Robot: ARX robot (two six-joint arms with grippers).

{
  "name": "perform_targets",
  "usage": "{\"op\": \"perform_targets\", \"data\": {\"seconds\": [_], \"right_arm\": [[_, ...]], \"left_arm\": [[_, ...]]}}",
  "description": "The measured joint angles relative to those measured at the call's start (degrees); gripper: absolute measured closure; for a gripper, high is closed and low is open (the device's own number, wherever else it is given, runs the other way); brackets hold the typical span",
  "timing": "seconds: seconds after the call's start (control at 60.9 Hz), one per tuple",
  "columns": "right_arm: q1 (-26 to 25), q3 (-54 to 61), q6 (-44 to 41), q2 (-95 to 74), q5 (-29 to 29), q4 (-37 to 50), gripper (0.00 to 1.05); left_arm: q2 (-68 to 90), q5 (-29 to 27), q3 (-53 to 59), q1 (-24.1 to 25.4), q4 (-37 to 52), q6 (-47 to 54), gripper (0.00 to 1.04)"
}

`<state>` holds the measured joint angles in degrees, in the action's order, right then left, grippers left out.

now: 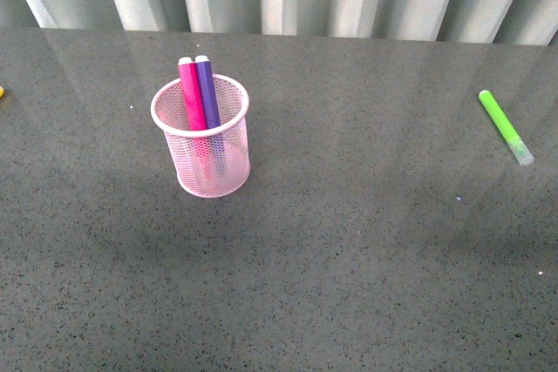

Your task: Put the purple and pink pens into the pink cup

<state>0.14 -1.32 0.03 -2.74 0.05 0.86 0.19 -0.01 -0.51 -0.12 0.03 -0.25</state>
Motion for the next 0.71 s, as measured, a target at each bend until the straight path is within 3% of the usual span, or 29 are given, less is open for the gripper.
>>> {"op": "perform_targets", "data": {"seconds": [0.213, 0.328, 0.542, 0.657, 0.706], "right_arm": [[0.00, 0.00, -0.02, 2.49, 0.02, -0.83, 1.01], [0.00, 0.00, -0.02, 2.49, 0.04, -0.83, 0.81], [0.00, 0.00, -0.02, 2.49, 0.02, -0.83, 0.26], [0.00, 0.00, 0.00, 2.49, 0.04, -0.83, 0.07], [0.00, 0.00, 0.02, 2.49, 0.04, -0.83, 0.06]], "left_arm": [[-0.04, 0.00, 0.00, 0.00, 0.00, -0.02, 0.07], [-0.04, 0.00, 0.00, 0.00, 0.00, -0.02, 0.07], [-0.04, 0.00, 0.00, 0.00, 0.00, -0.02, 0.07], [-0.04, 0.00, 0.00, 0.00, 0.00, -0.02, 0.07], [-0.04, 0.00, 0.00, 0.00, 0.00, 0.00, 0.07]]}}
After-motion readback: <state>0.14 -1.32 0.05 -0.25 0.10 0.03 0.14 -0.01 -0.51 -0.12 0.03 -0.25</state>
